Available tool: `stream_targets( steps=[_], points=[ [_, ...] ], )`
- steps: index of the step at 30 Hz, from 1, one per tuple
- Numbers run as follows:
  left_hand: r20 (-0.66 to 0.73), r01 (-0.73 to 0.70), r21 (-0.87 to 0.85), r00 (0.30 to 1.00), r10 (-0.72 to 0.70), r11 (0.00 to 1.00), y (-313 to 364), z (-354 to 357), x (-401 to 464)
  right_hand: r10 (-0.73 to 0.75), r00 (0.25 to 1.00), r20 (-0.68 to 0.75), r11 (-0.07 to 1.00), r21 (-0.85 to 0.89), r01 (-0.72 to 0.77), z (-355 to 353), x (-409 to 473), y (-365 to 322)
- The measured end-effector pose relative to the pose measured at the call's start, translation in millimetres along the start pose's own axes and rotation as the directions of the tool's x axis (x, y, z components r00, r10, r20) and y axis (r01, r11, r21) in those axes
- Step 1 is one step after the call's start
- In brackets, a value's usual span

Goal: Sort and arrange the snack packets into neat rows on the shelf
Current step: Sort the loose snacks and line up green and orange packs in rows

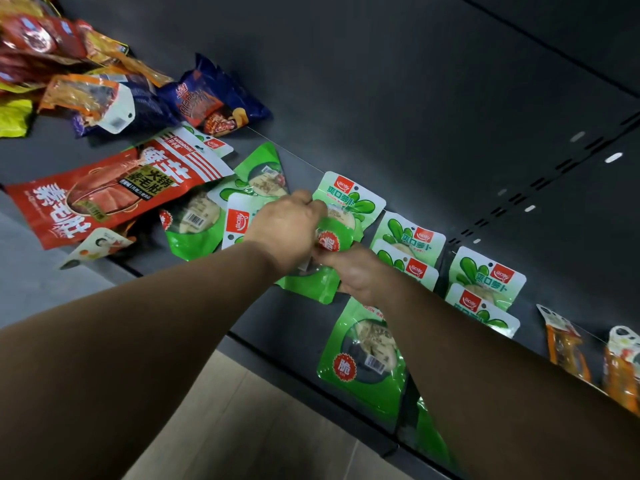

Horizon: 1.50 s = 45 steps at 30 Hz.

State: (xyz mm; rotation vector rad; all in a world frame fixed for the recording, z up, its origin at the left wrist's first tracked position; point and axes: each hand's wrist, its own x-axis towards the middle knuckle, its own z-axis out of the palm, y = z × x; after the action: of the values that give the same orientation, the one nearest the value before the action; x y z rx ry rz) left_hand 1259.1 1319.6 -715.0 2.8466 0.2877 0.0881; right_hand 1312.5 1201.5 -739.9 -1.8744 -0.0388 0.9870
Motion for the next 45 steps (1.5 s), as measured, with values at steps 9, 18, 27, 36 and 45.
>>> stream_targets(
  steps=[9,18,27,36,45],
  points=[
    [-0.373,0.049,-0.339,0.910,-0.182,0.939,-10,-2,0,0.023,0.993,-0.112,0.991,0.131,-0.008,-3,14,5],
    [0.282,0.578,-0.816,0.382,-0.880,-0.010,-71,18,-16,0.071,0.988,-0.139,0.942,0.336,-0.020,-15,13,-2],
    [0.584,0.573,-0.802,0.690,-0.428,-0.170,-12,13,-14,0.085,0.985,-0.151,0.910,0.414,-0.015,-16,6,-7],
    [0.499,0.387,-0.863,0.753,-0.429,-0.323,5,23,-7,0.053,0.998,-0.044,0.903,0.428,-0.029,-25,-5,-10],
    [0.446,0.479,-0.877,0.777,-0.445,-0.044,-32,21,-19,-0.023,0.977,-0.210,0.963,0.260,0.078,-35,-1,-14]
  ],
)
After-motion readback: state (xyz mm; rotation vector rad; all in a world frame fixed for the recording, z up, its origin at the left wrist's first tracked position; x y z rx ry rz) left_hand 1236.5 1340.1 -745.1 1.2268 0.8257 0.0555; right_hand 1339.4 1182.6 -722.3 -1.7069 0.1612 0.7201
